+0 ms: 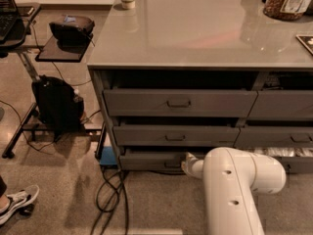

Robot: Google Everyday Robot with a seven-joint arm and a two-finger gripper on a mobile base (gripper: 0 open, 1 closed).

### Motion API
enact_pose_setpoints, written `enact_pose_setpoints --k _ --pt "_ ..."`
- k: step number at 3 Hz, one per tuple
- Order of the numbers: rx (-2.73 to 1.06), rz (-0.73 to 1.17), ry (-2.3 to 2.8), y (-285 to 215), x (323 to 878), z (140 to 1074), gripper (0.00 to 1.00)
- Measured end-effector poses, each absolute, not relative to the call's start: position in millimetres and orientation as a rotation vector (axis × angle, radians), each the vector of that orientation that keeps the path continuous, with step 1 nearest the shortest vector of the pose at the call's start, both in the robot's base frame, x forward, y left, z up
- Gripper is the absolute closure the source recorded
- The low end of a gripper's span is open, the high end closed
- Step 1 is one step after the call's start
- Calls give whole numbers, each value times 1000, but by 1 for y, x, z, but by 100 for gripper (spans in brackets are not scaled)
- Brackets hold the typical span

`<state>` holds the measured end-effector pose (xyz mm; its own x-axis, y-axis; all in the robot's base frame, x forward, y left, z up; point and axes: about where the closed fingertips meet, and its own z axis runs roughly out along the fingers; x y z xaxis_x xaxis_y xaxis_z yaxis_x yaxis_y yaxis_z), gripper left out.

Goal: Open bottom drawer

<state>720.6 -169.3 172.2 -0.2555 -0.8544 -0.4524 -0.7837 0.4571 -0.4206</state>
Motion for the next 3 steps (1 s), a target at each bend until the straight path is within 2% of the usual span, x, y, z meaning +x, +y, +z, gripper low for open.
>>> enact_pose_setpoints --k 1,3 --pt "-1360 -144 2075 -169 721 176 81" --pt "-1360 -144 2075 -169 721 176 34"
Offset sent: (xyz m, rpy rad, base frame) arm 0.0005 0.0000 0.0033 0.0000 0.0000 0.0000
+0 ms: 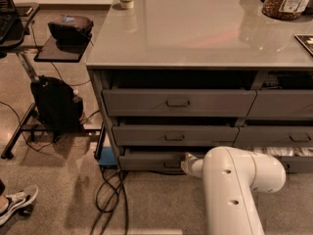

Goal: Open bottom drawer

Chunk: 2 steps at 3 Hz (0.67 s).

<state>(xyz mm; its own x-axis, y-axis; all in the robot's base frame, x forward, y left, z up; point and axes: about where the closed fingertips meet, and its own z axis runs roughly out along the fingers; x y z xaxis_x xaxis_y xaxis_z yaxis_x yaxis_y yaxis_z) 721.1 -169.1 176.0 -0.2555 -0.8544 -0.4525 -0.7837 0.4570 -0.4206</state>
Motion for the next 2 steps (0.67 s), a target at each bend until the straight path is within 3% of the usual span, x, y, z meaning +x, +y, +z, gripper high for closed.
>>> enact_pose_setpoints --k 1,2 --pt "-1360 -144 2075 -169 721 176 11" --pt "-1360 -144 2075 -169 721 176 0"
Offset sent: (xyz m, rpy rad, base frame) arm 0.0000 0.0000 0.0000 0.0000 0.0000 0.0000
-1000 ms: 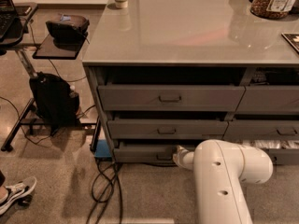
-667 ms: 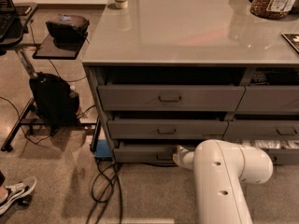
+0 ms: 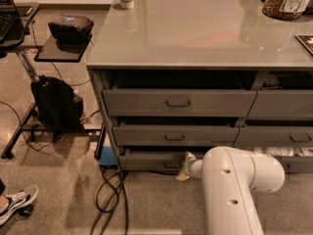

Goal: Open bottom drawer

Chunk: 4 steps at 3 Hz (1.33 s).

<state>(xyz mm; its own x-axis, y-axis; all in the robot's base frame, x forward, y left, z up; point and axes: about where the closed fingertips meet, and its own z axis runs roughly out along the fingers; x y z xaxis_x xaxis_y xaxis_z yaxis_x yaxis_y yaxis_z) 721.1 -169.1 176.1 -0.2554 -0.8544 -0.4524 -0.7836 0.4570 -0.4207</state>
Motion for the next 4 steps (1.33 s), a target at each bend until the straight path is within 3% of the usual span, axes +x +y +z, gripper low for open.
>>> enact_pose_setpoints --k 4 --pt "-1256 -354 2088 -186 710 254 0"
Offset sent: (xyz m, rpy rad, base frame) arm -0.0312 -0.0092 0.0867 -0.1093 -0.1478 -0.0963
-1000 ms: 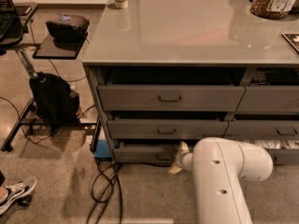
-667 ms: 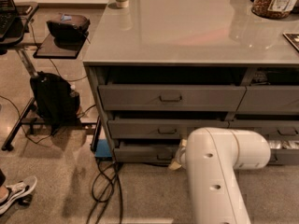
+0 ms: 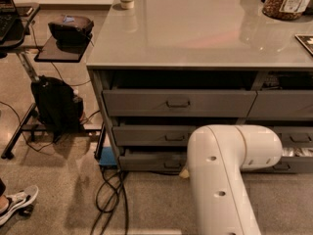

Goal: Open bottom drawer

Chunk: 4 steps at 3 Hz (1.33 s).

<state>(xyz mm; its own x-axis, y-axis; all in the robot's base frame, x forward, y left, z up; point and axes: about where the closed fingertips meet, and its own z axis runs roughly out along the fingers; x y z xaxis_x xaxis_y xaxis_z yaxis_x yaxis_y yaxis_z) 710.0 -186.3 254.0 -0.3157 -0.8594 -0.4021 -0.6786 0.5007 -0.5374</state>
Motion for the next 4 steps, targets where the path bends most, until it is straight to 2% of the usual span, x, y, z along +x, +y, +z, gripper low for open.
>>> enact_pose_setpoints --k 2,4 --pt "-1236 -303 2097 -185 704 249 0" --pt "-1190 -192 2173 -276 656 220 0"
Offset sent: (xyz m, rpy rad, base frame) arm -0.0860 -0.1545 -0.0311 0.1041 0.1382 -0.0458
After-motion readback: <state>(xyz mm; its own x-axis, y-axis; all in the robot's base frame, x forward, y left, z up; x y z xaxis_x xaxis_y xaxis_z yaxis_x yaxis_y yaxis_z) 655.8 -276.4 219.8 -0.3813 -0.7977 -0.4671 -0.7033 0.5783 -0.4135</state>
